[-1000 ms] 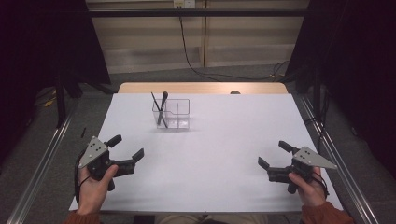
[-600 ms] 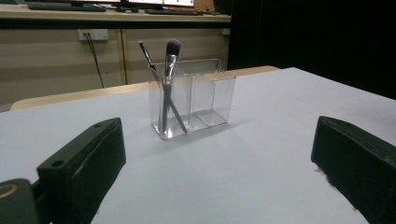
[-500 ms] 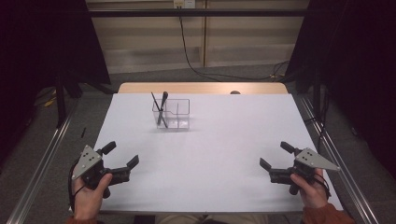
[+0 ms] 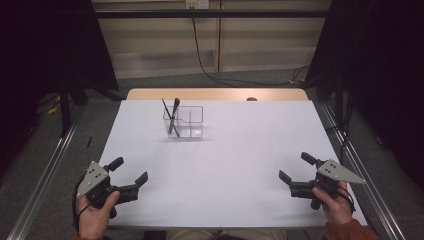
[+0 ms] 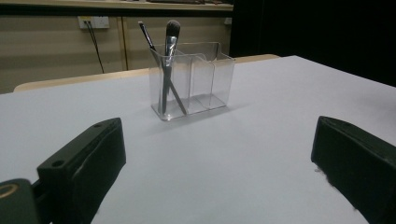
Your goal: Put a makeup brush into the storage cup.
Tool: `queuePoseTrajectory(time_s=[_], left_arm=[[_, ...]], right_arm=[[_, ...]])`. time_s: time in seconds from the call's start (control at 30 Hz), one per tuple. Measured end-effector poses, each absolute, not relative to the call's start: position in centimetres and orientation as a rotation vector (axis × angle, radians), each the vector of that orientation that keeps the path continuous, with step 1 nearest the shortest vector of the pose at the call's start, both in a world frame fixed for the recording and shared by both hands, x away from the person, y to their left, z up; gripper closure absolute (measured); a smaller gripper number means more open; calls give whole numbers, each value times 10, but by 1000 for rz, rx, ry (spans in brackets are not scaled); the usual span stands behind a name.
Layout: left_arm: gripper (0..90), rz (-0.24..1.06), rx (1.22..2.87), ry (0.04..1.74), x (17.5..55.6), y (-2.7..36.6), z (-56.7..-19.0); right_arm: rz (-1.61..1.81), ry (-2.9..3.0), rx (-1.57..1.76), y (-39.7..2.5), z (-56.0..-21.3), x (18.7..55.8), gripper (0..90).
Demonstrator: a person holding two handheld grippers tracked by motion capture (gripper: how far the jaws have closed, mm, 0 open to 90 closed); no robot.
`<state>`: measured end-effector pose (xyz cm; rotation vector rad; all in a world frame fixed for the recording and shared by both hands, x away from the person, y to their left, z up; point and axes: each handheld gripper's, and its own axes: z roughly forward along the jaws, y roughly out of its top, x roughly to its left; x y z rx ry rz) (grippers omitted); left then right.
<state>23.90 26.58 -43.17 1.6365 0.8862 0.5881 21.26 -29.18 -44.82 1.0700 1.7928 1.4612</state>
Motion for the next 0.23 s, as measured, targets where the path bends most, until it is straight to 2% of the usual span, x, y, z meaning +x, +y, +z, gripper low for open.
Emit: queuePoseTrajectory(time_s=[0.23], left_arm=[[31,596,1636,898,240,267,-433]], right_arm=[[1461,1795,1077,-292,-448,214,0]])
